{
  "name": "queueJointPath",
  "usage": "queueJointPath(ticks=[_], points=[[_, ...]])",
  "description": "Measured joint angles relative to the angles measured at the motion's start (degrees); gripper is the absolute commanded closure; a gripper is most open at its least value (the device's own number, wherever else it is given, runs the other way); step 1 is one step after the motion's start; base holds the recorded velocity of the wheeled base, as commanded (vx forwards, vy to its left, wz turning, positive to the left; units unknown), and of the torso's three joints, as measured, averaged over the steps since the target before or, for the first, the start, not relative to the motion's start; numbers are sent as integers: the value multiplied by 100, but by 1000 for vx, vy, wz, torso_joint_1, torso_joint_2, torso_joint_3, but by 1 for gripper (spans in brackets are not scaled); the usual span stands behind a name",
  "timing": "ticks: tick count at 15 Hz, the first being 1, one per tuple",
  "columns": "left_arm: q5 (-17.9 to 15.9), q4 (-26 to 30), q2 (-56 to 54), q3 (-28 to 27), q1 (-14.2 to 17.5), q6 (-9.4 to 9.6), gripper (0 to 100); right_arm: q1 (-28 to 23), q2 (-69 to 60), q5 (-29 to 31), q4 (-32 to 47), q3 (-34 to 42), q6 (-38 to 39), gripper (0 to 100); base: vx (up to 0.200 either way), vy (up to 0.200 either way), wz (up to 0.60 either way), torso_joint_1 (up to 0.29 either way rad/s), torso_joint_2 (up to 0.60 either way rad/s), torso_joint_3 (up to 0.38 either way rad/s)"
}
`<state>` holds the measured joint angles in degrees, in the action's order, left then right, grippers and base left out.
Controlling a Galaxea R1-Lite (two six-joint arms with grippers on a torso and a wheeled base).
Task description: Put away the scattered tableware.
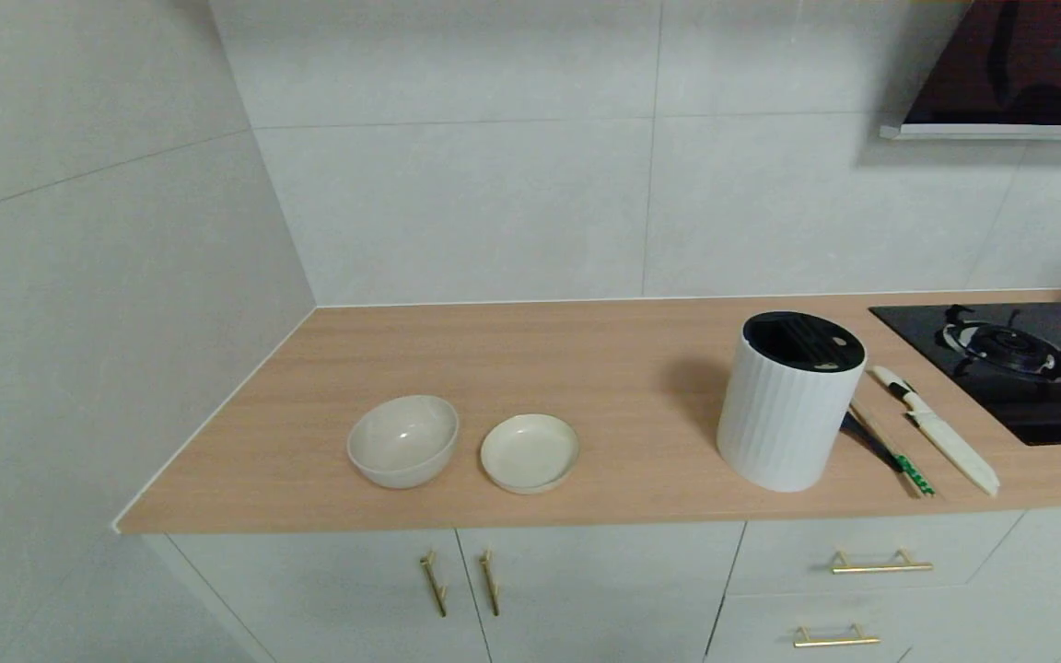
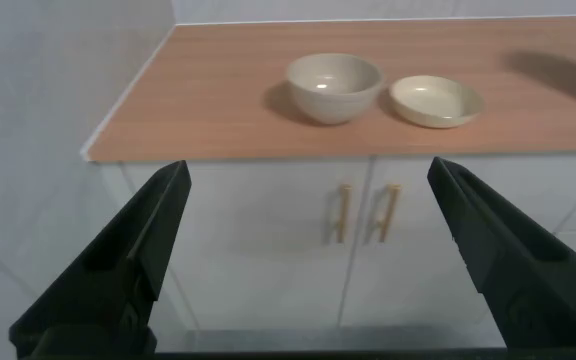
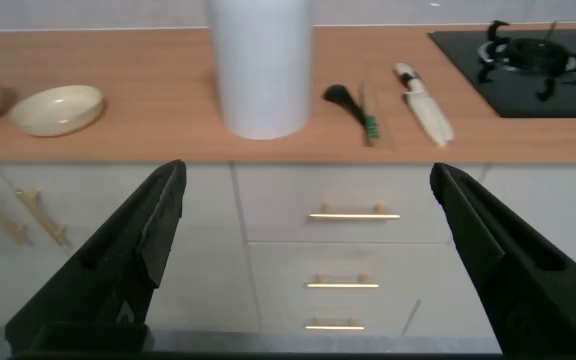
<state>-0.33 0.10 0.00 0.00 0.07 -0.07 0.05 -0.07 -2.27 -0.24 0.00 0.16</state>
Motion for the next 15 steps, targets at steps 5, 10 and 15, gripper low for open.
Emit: queueJointPath(ticks=[5,10,15], points=[[0,0,0,0,0,0,0,0,0,2,0,0,0,0,0,200,0,2,4,-3],[0,0,0,0,0,0,0,0,0,2,0,0,-5,0,0,200,0,-3,0,5],[0,0,0,0,4,17,0,5,0,-2,0,0,-5,0,0,0,0,0,0,0]])
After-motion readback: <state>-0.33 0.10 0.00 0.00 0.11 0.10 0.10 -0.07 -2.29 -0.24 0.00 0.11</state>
